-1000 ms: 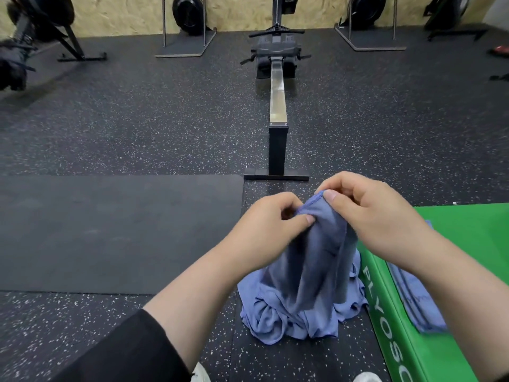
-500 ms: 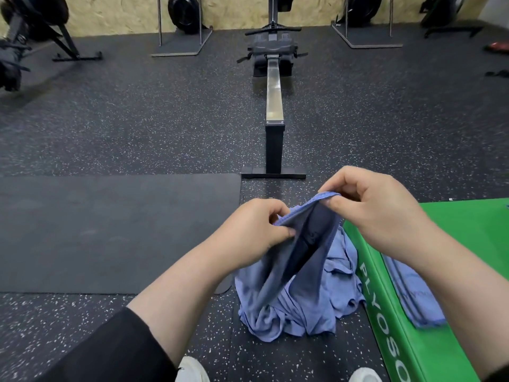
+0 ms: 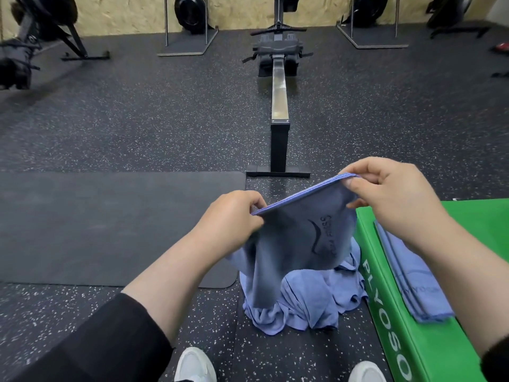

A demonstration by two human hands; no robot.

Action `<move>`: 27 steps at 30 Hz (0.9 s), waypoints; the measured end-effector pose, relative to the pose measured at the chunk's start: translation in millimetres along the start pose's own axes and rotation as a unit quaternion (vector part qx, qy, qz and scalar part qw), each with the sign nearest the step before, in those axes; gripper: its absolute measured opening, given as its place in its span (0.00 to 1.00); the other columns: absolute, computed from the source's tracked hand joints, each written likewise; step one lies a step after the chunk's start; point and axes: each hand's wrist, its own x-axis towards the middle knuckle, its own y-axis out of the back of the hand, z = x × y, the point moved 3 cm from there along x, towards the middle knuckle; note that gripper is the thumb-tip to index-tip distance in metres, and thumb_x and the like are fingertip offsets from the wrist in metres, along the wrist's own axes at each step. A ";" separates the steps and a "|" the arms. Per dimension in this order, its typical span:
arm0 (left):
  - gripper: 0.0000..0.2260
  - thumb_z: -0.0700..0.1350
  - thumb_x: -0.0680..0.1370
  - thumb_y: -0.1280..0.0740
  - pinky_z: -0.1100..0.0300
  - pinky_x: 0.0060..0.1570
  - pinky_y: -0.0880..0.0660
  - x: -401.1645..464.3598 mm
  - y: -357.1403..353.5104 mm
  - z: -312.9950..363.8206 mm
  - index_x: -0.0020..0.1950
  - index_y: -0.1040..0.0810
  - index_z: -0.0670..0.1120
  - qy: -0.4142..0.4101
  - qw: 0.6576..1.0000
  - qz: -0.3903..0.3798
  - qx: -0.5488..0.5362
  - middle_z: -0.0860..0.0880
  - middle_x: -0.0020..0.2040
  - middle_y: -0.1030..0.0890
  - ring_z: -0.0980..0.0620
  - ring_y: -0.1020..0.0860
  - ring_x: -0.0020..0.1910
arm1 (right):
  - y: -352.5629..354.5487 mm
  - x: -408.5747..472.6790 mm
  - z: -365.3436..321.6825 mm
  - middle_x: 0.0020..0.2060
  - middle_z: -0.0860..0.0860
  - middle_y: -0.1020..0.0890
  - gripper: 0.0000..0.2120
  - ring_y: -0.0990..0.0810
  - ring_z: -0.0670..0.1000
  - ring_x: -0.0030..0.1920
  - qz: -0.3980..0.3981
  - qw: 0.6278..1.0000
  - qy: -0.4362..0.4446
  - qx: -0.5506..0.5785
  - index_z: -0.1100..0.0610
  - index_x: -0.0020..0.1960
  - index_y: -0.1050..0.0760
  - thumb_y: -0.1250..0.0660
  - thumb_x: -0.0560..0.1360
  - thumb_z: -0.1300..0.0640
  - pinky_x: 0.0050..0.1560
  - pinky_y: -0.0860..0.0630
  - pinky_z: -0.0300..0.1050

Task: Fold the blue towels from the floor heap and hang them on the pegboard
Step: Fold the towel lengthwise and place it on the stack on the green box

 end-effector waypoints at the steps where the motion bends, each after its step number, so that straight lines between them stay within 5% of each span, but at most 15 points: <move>1: 0.07 0.42 0.74 0.33 0.57 0.38 0.29 -0.6 1.0 -2.4 0.43 0.22 0.54 0.001 1.000 0.002 0.005 0.55 0.37 0.22 0.50 0.24 0.41 | 1.3 -0.5 0.2 0.37 0.47 0.13 0.07 0.17 0.46 0.34 0.007 1.000 0.000 0.004 0.53 0.46 0.18 0.32 0.79 0.62 0.51 0.17 0.59; 9: 0.09 0.46 0.78 0.33 0.60 0.33 0.35 -12.4 4.4 -30.4 0.38 0.27 0.51 0.024 0.998 -0.008 0.049 0.55 0.35 0.24 0.52 0.26 0.38 | 14.9 -5.3 14.4 0.38 0.48 0.13 0.07 0.14 0.56 0.45 0.041 0.999 0.003 -0.024 0.49 0.45 0.18 0.31 0.78 0.60 0.56 0.20 0.63; 15: 0.01 0.46 0.79 0.33 0.57 0.38 0.28 -24.8 10.6 -45.8 0.48 0.23 0.51 0.014 0.999 -0.006 0.037 0.57 0.39 0.21 0.49 0.21 0.41 | 19.1 -8.6 28.6 0.38 0.48 0.13 0.07 0.15 0.58 0.45 0.054 0.998 -0.016 -0.039 0.48 0.44 0.18 0.31 0.77 0.58 0.55 0.20 0.64; 27: 0.06 0.46 0.84 0.40 0.54 0.41 0.33 -37.8 29.3 -78.2 0.48 0.27 0.47 0.058 0.991 0.078 0.092 0.48 0.43 0.22 0.41 0.25 0.46 | 22.5 -14.6 40.2 0.41 0.55 0.15 0.08 0.18 0.52 0.42 0.067 0.995 -0.067 0.017 0.55 0.44 0.19 0.33 0.79 0.64 0.55 0.18 0.54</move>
